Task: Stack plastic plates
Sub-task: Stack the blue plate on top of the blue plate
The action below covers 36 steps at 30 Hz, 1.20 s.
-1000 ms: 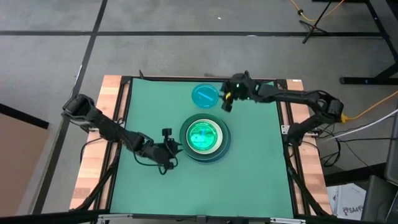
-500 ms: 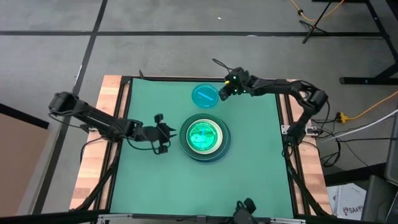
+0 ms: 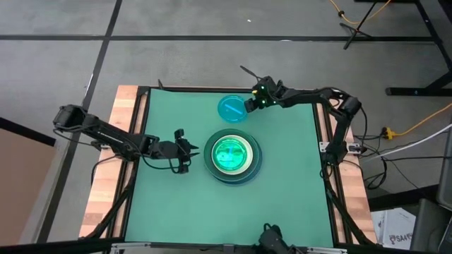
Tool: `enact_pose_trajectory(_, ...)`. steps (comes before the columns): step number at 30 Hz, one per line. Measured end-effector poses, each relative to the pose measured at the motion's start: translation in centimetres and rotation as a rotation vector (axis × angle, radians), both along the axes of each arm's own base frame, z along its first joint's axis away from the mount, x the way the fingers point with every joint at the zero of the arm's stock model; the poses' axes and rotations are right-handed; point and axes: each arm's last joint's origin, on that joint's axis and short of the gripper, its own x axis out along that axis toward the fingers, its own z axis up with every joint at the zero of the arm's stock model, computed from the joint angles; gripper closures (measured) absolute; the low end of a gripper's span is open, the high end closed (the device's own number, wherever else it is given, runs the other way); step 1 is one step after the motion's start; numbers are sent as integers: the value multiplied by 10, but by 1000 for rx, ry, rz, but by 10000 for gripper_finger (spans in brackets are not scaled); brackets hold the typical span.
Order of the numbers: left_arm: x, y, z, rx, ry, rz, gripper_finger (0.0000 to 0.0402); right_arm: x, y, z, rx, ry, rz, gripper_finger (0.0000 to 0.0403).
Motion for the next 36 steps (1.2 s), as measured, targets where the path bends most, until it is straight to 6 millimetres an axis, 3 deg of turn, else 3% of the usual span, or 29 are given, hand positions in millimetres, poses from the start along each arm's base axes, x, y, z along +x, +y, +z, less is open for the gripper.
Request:
enact_pose_trajectory(6,0,-1,0,-2,-1,-2,306,6,-8,-1,21,91,-28,261)
enact_pose_trajectory(10,0,-1,0,-3,-3,-1,306,16,-13,-5,73,73,31,261)
enact_pose_trajectory(21,0,-1,0,-11,-2,-17,306,39,-32,-3,126,222,114,263)
enact_pose_trajectory(25,0,-1,0,-13,-1,-19,306,39,-33,-4,116,237,119,294)
enact_pose_trajectory(31,0,-1,0,-14,-1,-20,306,38,-33,-5,82,264,143,387)
enact_pose_trajectory(36,0,-1,0,-15,-2,-19,306,38,-33,-5,75,268,154,388)
